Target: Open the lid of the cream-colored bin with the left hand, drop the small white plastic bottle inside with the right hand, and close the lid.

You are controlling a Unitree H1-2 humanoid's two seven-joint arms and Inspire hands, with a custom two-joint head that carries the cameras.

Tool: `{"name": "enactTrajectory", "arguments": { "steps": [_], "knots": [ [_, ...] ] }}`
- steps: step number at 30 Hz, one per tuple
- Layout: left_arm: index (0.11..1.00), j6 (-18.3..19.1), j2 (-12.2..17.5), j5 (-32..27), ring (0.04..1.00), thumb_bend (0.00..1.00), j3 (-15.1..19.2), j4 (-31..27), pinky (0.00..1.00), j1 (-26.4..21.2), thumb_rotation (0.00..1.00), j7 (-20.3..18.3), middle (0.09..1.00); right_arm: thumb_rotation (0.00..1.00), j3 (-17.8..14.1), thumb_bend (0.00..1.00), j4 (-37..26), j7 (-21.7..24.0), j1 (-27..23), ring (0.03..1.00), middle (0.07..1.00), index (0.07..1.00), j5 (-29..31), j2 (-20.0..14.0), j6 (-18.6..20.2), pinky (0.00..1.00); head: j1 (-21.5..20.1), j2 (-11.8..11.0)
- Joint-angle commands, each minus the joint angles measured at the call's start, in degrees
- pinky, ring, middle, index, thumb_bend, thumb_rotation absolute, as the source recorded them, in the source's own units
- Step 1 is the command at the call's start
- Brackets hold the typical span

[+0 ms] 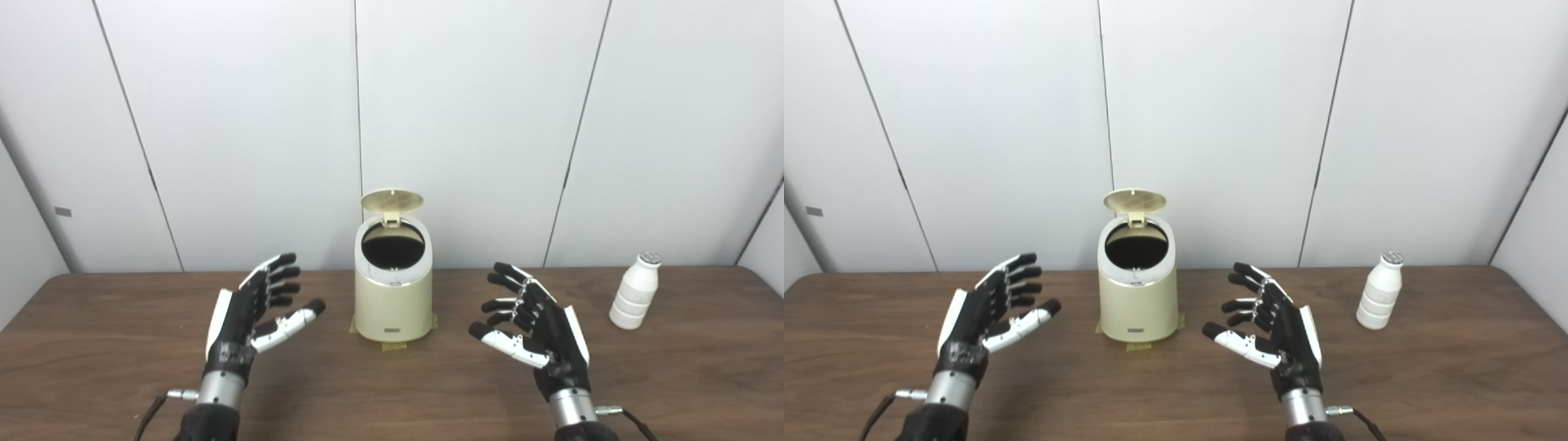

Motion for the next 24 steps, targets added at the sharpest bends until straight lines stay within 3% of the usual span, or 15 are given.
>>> {"name": "enactTrajectory", "arguments": {
  "steps": [1,5,9,10,12,15,19,22,24],
  "knots": [
    [0.853,-3.7,1.0,-1.1,0.721,0.75,0.0,-1.2,0.6,-2.1,0.2,-0.8,0.801,0.22,0.2,0.8,-2.2,1.0,-1.6,0.559,0.753,0.763,0.9,0.0,-0.5,0.45,-0.1,0.0],
    [0.836,-5.3,1.8,-1.7,0.714,0.76,-0.4,-0.6,0.69,-1.0,0.19,-2.0,0.791,0.2,0.3,0.81,-2.5,1.8,-1.3,0.563,0.756,0.757,1.9,0.0,-0.3,0.45,-1.2,-0.4],
    [0.819,-6.4,2.3,-1.7,0.704,0.75,-0.9,0.2,0.67,-0.9,0.18,-2.4,0.779,0.24,0.3,0.8,-3.2,0.7,-1.9,0.61,0.764,0.757,-2.2,-1.5,0.0,0.5,-2.0,-0.5],
    [0.817,-6.8,2.3,-1.6,0.704,0.75,-0.9,0.5,0.67,-0.9,0.18,-2.4,0.777,0.24,-0.1,0.8,-3.2,0.8,-2.7,0.638,0.77,0.759,-2.6,-2.5,-0.2,0.53,-4.5,-1.1],
    [0.815,-7.5,2.3,-1.6,0.7,0.75,-0.9,1.2,0.65,-0.9,0.18,-2.4,0.772,0.23,-0.9,0.82,-2.9,1.1,-4.0,0.673,0.777,0.764,-3.1,-4.3,-0.3,0.54,-5.8,-1.5],
    [0.812,-8.7,2.8,-1.7,0.702,0.74,-0.7,2.1,0.65,-1.1,0.16,-2.8,0.772,0.22,-1.5,0.83,-4.2,2.0,-7.3,0.69,0.782,0.768,-6.6,-9.7,1.2,0.52,-8.4,-2.6],
    [0.814,-10.4,3.8,-2.1,0.708,0.72,-0.6,3.7,0.68,-1.3,0.14,-3.5,0.778,0.14,-3.8,0.79,-8.1,2.5,-12.2,0.658,0.785,0.779,-9.3,-16.0,8.0,0.53,-12.9,-4.4],
    [0.811,-11.1,4.5,-2.1,0.716,0.7,-0.4,4.9,0.69,-1.4,0.13,-3.6,0.783,0.11,-6.2,0.8,-5.9,3.0,-14.7,0.651,0.77,0.785,-9.0,-21.7,8.4,0.57,-16.2,-5.7],
    [0.819,-10.0,4.6,-2.1,0.729,0.68,-0.2,4.5,0.72,-1.3,0.1,-3.7,0.791,0.16,-7.1,0.8,-4.5,2.8,-15.5,0.694,0.788,0.795,-10.3,-25.1,8.5,0.6,-17.3,-5.9]
  ]
}}
